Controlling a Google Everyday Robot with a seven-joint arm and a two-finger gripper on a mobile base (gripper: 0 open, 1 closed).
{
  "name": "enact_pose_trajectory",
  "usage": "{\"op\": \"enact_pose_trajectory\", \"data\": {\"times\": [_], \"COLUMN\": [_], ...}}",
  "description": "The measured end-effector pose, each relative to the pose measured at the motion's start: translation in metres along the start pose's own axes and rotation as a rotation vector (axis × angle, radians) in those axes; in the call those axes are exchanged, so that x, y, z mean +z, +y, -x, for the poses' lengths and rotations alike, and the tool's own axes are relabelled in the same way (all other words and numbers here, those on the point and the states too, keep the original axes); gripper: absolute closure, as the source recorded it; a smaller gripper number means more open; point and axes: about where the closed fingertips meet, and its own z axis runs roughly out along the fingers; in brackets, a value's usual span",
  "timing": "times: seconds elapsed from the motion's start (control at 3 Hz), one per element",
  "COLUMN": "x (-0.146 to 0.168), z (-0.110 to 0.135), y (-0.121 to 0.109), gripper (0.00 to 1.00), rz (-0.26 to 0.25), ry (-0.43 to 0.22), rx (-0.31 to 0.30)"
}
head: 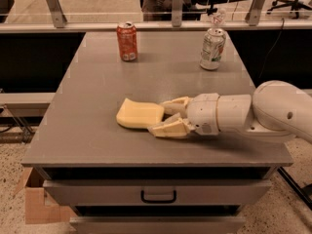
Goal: Move sponge near 7up can
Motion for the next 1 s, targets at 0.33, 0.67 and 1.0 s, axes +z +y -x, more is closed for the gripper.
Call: {"op": "enact_pose_trajectory", "data": {"times": [0.33,0.67,1.0], "x": [-0.0001,-0.0001,-0.0001], "z": [0.0003,0.0003,0.0004], "y": [0.0,0.0,0.0], "gripper": [1.0,1.0,1.0], "rz": [0.0,0.0,0.0], "ry": [0.0,0.0,0.0], "rx": [0.0,0.0,-0.001]}}
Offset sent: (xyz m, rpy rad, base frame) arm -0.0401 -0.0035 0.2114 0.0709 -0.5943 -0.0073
